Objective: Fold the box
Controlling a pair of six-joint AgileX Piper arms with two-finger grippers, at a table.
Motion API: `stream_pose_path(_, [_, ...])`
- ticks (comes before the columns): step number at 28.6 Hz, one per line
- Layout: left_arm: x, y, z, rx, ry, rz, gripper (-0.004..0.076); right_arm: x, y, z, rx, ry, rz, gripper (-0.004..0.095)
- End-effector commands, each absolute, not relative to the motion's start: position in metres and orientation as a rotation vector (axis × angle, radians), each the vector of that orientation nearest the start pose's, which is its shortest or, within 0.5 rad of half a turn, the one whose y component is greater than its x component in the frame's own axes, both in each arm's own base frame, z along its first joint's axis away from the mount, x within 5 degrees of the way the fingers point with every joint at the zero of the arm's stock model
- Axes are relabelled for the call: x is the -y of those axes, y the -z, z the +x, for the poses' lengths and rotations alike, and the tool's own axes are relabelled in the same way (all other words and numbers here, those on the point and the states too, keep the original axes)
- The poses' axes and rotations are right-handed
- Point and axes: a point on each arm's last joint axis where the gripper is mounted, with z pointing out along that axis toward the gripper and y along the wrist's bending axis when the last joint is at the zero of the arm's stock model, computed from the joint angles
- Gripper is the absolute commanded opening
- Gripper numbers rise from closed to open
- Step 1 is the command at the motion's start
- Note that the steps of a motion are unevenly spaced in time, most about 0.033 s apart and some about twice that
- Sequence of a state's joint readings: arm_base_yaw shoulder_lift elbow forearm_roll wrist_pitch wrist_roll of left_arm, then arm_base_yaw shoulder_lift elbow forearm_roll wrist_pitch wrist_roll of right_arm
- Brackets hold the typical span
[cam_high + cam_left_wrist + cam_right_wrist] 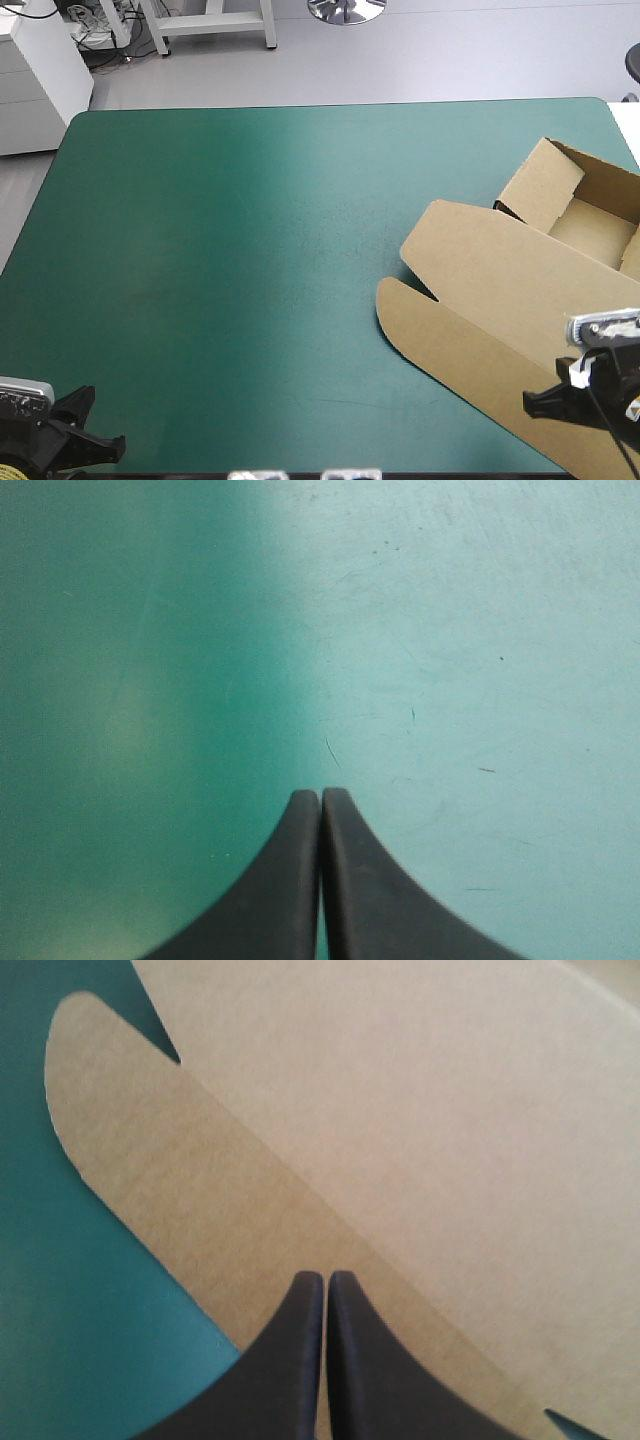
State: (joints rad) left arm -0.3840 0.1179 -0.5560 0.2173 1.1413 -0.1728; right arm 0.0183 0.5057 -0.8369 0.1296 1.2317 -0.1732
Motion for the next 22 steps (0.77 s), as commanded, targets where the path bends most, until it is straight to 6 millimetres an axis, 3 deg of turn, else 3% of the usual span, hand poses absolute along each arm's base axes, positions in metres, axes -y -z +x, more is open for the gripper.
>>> stream_pose_path(1, [-0.013,-0.291,0.014,-2.101,0.067,0.224,-0.001,-0.017,-0.33,0.047,-2.304,-0.136,-0.314,0.0])
stream_pose_path(4, [-0.011,-0.284,0.016,-2.118,0.081,0.23,-0.001,-0.023,-0.306,0.039,-2.308,-0.201,-0.377,0.0])
stream_pose_path(8, [-0.01,-0.284,0.016,-2.117,0.089,0.231,-0.001,-0.025,-0.291,0.031,-2.274,-0.235,-0.371,0.0])
stream_pose_path(22, [-0.01,-0.284,0.016,-2.117,0.089,0.231,-0.001,-0.024,-0.278,0.023,-2.247,-0.219,-0.364,0.0])
